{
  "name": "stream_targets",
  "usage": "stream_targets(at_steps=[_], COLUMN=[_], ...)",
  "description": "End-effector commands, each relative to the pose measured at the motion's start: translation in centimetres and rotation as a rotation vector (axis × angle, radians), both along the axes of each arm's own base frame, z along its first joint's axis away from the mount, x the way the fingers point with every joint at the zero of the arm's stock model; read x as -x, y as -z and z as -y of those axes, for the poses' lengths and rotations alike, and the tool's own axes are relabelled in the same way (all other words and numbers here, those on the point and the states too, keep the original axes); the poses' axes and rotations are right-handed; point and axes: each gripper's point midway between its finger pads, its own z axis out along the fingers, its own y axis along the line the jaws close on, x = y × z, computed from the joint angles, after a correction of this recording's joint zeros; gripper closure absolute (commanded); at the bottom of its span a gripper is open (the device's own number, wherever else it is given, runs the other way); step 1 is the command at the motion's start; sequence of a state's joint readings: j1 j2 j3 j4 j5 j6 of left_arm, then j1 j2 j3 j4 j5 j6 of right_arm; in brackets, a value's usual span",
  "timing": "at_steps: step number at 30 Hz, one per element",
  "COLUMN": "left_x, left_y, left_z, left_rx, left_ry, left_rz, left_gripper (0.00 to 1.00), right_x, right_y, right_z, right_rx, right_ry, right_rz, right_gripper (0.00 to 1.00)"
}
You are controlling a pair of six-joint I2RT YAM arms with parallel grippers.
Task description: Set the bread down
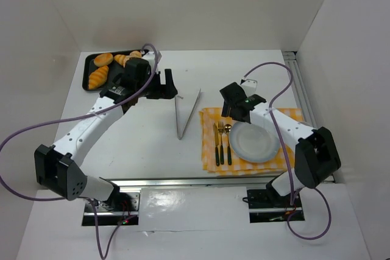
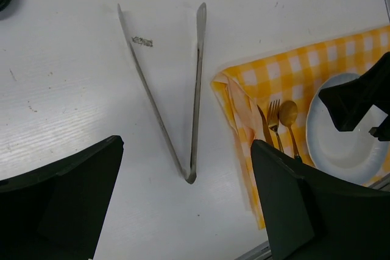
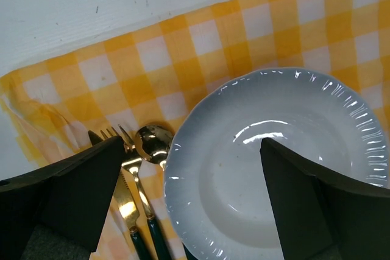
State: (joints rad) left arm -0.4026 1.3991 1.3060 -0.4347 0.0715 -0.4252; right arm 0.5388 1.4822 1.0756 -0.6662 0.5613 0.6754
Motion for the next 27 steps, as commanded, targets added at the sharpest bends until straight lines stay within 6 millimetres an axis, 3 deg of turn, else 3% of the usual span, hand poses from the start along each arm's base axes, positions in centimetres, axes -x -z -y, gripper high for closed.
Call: stream_targets(at_steps=[1, 9, 13, 14, 15, 17, 19, 22, 27], left_x=[-1.0, 0.7, 2.8, 2.8, 2.9, 3.0, 3.0, 3.1, 3.1], left_y=[-0.4, 3.9, 7.2, 7.3, 9.1, 10.4, 12.2, 13.4, 16.2], left_z=[-0.4, 2.0, 5.6, 6.5, 7.1, 8.0, 8.2, 8.0, 6.0], left_rx=[0.015, -0.126, -0.122, -0.12, -0.152, -0.194, -0.217, -0.223, -0.323], left_ry=[-0.06, -0.047, 0.002, 0.008, 0.005, -0.011, -0.039, -0.068, -0.16], left_rz=[0.029, -0.038, -0.176, -0.19, -0.231, -0.246, -0.28, -0.306, -0.324], left_gripper=[0.0, 0.0, 0.0, 0.0, 0.0, 0.0, 0.0, 0.0, 0.0], right_x=[-0.4, 0.0, 0.5, 0.5, 0.4, 0.3, 0.0, -0.3, -0.8], right_y=[-1.7, -4.2, -6.2, -7.1, -7.4, -7.4, -8.2, -8.2, -8.2], right_z=[-0.3, 0.5, 0.8, 1.2, 1.3, 1.5, 1.6, 1.3, 0.6], right_rx=[-0.053, -0.057, -0.073, -0.086, -0.094, -0.093, -0.101, -0.102, -0.12], right_ry=[0.01, -0.003, -0.042, -0.032, -0.036, -0.039, -0.029, -0.042, -0.055], right_rz=[0.087, 0.164, 0.227, 0.251, 0.261, 0.257, 0.275, 0.269, 0.27], right_gripper=[0.0, 0.0, 0.0, 0.0, 0.0, 0.0, 0.0, 0.0, 0.0])
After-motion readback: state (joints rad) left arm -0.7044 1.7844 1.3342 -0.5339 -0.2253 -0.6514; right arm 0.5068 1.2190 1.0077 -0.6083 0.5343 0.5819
